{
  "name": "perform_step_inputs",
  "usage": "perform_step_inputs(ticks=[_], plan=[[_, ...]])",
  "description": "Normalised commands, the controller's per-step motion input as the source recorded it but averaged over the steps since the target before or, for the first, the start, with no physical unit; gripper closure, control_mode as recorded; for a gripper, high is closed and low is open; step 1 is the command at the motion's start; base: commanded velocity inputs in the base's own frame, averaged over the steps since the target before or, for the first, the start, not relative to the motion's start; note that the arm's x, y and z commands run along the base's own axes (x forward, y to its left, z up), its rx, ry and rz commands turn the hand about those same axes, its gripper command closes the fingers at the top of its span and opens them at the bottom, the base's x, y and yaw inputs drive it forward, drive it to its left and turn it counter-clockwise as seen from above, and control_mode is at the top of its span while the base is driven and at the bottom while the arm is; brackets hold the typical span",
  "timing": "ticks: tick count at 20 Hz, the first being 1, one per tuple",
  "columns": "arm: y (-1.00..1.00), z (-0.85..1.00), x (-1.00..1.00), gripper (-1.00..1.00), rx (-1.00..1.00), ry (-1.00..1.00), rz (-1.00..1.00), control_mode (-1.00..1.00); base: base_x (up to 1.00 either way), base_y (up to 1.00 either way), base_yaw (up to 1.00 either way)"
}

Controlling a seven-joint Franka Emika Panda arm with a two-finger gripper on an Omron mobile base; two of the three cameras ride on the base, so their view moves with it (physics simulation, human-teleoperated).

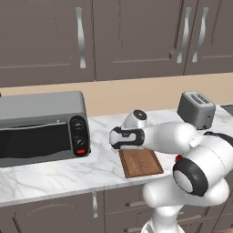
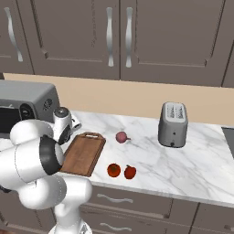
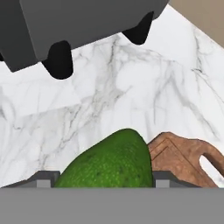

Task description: Place the avocado, onion, tomato, and bell pepper on the cutting board.

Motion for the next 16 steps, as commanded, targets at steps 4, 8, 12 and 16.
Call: perform_step_inputs(ticks=[4,8,12,16], plan=[[-0.33,0.52,0.00,1.00,0.00,0.08,-0.14,-1.00,0.00,0.00,0.00],[-0.17,0.04,0.00,1.00,0.00,0.17,-0.23,-1.00,0.00,0.00,0.00],[-0.27,-0.03,0.00,1.00,0.00,0.13,-0.25,-1.00,0.00,0.00,0.00],[-0.19,-0.05,0.00,1.00,0.00,0.08,-0.28,-1.00,0.00,0.00,0.00]])
